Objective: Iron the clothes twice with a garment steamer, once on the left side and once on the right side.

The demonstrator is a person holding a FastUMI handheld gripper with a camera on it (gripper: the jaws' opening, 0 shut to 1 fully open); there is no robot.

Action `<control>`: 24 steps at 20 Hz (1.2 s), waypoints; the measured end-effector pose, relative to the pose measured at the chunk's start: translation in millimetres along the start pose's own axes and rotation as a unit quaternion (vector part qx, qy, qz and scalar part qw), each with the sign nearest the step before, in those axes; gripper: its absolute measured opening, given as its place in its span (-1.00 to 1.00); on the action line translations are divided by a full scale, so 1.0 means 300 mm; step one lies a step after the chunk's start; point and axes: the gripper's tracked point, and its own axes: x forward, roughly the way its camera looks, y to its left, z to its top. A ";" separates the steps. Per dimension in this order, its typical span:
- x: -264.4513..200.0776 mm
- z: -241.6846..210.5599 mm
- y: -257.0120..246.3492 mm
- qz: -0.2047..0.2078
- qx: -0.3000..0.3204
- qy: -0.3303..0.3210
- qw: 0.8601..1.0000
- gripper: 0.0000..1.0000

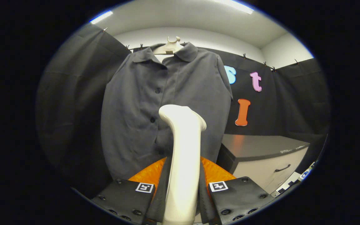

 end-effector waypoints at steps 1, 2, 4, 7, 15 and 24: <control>0.019 0.059 0.013 0.001 -0.004 -0.016 1.000 0.01; 0.039 0.121 0.035 0.007 -0.007 -0.034 0.999 0.01; 0.082 0.220 0.095 0.024 -0.011 -0.064 0.998 0.01; 0.124 0.292 0.201 0.045 -0.005 -0.075 0.996 0.01; 0.234 0.323 0.310 0.031 -0.019 -0.084 0.996 0.01; 0.213 0.237 0.393 0.069 -0.038 -0.061 0.995 0.01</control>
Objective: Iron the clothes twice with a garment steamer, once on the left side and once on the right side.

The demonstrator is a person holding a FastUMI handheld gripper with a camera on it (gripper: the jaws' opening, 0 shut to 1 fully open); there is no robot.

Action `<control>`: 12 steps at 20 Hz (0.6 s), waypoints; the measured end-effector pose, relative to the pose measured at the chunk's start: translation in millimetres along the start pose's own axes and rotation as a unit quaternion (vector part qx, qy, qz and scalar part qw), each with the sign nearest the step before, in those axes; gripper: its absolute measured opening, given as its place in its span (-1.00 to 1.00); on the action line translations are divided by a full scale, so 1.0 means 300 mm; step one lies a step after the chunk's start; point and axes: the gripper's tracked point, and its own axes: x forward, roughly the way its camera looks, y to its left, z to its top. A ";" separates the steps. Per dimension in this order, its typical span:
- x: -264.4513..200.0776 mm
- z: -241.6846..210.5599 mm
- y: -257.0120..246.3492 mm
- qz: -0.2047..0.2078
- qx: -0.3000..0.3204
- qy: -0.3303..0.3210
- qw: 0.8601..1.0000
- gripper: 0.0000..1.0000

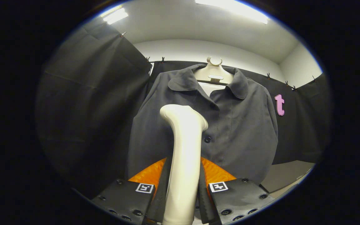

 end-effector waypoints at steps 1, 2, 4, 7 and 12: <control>-0.004 -0.016 0.005 0.001 -0.004 0.004 1.000 0.01; -0.013 -0.035 0.009 0.003 -0.005 0.009 1.000 0.01; -0.036 -0.083 0.022 0.007 -0.004 0.025 1.000 0.01; -0.078 -0.156 0.039 0.013 -0.003 0.045 0.999 0.01; -0.140 -0.290 0.053 0.022 -0.014 0.073 0.997 0.01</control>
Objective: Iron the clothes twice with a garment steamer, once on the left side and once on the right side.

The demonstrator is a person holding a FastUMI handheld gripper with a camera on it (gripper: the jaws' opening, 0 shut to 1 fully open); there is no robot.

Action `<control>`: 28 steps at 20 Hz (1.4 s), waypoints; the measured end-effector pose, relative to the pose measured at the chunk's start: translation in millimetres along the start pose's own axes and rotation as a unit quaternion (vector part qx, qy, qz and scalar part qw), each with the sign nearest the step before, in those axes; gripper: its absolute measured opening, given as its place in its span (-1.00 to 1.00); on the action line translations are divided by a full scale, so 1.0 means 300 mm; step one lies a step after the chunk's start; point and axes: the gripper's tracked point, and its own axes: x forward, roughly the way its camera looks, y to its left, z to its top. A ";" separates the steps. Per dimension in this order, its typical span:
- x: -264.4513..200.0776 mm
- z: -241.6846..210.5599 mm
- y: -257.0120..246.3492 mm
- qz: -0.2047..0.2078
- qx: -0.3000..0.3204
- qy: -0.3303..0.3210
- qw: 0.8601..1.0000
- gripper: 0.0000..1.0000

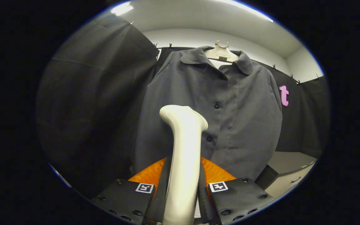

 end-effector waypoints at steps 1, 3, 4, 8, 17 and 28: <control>-0.003 -0.025 0.003 0.002 -0.003 0.004 1.000 0.01; -0.019 -0.075 0.009 0.004 -0.009 0.014 1.000 0.01; -0.024 -0.096 0.011 0.003 -0.011 0.019 1.000 0.01; -0.043 -0.158 0.027 0.008 -0.008 0.032 0.999 0.01; -0.077 -0.186 0.044 0.020 -0.001 0.042 0.999 0.01; -0.192 0.139 -0.049 0.032 0.029 -0.034 0.998 0.01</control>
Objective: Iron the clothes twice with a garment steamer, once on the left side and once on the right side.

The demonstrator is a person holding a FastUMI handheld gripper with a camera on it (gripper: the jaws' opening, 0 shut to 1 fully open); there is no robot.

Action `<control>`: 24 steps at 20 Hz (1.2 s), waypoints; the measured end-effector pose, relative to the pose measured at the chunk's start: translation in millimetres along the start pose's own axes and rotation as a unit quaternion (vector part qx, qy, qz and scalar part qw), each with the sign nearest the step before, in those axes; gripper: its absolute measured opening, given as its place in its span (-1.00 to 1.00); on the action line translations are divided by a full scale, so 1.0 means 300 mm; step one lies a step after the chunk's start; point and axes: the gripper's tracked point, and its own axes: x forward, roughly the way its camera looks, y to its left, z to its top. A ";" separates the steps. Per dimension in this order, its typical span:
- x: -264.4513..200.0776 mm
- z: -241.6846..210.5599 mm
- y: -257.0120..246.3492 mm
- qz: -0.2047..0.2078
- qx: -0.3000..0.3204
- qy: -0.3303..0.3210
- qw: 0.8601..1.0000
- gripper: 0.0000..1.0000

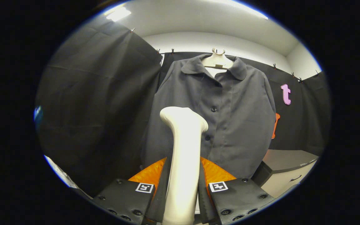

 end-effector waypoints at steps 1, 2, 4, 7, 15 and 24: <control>-0.014 0.028 -0.016 -0.002 0.001 -0.007 1.000 0.01; -0.030 0.052 -0.037 -0.005 0.002 -0.013 1.000 0.01; -0.061 0.092 -0.084 -0.010 0.007 -0.021 1.000 0.01; -0.114 0.136 -0.159 -0.021 0.016 -0.034 0.999 0.01; -0.238 0.140 -0.413 -0.063 0.037 -0.034 0.997 0.01; -0.412 0.092 -0.667 -0.095 0.020 -0.021 0.995 0.01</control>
